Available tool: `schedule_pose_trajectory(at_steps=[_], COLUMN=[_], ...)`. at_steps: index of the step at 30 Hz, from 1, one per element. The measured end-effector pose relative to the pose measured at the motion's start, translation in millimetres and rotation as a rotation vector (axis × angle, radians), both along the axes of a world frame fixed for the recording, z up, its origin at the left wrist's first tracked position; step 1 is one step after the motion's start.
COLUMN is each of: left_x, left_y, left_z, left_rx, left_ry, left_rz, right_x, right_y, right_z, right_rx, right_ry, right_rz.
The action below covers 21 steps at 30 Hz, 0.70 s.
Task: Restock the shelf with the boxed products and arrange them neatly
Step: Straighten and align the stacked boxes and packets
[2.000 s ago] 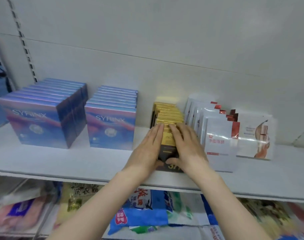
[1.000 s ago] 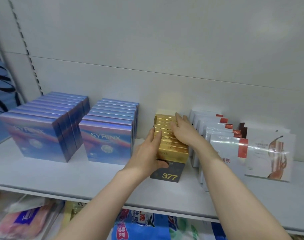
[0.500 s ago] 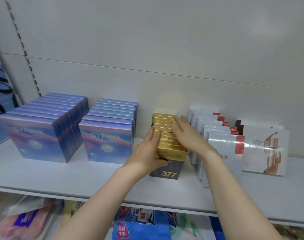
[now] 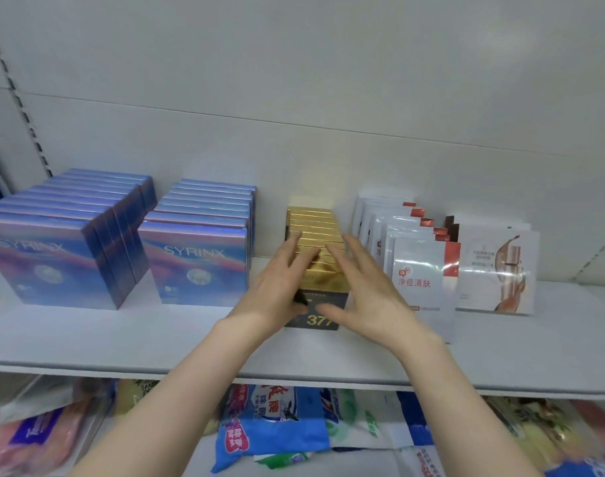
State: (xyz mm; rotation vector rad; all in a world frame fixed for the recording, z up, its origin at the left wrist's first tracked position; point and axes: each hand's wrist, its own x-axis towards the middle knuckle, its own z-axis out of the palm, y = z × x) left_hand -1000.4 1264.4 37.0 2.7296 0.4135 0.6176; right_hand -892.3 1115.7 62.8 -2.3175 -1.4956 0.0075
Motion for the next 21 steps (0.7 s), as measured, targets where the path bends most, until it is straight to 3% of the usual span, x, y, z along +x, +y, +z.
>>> schedule_pose_trajectory(at_steps=[3,13,16,18,21], left_x=[-0.6,-4.9,-4.2,-0.4,24.4], left_y=[-2.6,-7.3,-19.1,-37.4,-80.5], left_z=[-7.2,-2.8,10.0,17.0,14.5], left_rx=[0.064,0.277,0.393,0.44,0.351], left_ry=[-0.054,0.02,0.058,-0.028,-0.164], left_rz=[0.015,0.067,0.107,0.074,-0.03], right_x=[-3.8,-1.6,10.6,30.9,73.1], right_y=[5.1,-2.4,-37.2,-68.8,-104.3], right_z=[-14.6,-18.0,-12.2,-8.0,-3.5], right_rx=[-0.013,0.037,0.196,0.251,0.165], right_ry=[-0.157,-0.175,-0.187,-0.21,-0.206], right_rz=[-0.023,-0.05,-0.122,-0.212,-0.299])
